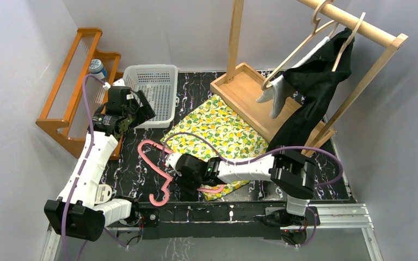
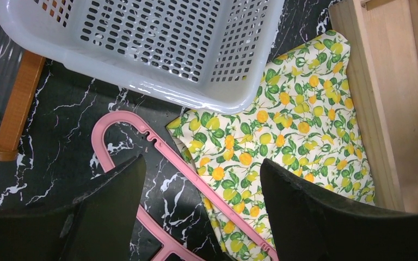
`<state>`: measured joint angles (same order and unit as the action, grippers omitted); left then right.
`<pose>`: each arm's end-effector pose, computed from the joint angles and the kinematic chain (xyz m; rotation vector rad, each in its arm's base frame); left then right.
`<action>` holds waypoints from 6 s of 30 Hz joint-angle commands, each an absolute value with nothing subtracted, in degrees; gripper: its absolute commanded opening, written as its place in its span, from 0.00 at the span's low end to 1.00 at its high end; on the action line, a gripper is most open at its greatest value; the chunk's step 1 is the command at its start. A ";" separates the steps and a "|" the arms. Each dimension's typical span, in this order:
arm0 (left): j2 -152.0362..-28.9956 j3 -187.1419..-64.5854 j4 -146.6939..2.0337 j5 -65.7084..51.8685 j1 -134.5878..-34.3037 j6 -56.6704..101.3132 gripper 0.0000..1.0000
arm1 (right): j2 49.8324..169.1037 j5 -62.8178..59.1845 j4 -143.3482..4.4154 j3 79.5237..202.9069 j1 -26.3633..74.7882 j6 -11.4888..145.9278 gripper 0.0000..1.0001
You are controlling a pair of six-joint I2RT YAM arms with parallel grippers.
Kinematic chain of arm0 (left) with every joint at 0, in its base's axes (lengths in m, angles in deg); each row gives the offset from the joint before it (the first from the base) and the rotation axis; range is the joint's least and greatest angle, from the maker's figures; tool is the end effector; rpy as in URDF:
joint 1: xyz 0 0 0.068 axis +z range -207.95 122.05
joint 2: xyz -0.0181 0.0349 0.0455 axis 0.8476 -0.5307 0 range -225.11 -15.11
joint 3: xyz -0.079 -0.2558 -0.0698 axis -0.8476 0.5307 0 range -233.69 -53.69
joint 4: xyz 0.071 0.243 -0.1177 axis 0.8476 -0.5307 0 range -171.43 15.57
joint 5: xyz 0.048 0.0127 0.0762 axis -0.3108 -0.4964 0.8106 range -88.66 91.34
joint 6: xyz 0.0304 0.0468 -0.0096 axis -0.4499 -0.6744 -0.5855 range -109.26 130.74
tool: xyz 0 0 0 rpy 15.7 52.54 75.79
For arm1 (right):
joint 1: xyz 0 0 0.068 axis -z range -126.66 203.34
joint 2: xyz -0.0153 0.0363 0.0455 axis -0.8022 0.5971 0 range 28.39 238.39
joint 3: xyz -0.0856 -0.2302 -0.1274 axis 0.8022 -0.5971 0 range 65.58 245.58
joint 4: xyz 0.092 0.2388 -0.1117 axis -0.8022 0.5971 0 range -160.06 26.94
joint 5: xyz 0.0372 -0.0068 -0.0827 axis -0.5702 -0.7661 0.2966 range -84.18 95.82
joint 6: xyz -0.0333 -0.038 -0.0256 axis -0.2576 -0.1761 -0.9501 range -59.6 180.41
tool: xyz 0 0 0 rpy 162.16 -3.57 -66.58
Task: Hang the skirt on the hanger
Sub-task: Pick up the hanger at the center of the board, then hang the skirt on the hanger.
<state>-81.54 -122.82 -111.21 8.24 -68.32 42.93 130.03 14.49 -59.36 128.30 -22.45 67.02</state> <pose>0.2640 -0.0436 0.3680 -0.4798 2.1222 -0.2968 0.1016 0.3770 0.1707 -1.3495 2.0787 0.4588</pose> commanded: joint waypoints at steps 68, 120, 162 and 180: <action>-60.41 -104.72 -105.16 -6.02 -64.19 75.63 0.86 | 96.41 6.59 -80.07 110.84 -9.83 85.64 0.09; -58.42 -95.08 -73.76 -8.24 -67.93 63.55 0.55 | 124.86 12.01 -66.89 151.43 -8.84 103.86 0.07; -62.21 -107.98 -114.34 -8.22 -84.05 40.77 0.00 | 102.75 14.89 -52.70 123.55 -8.35 87.23 0.58; -62.97 -108.83 -142.53 19.15 -84.05 57.02 0.00 | 117.18 3.70 -50.55 117.73 -12.62 79.32 0.48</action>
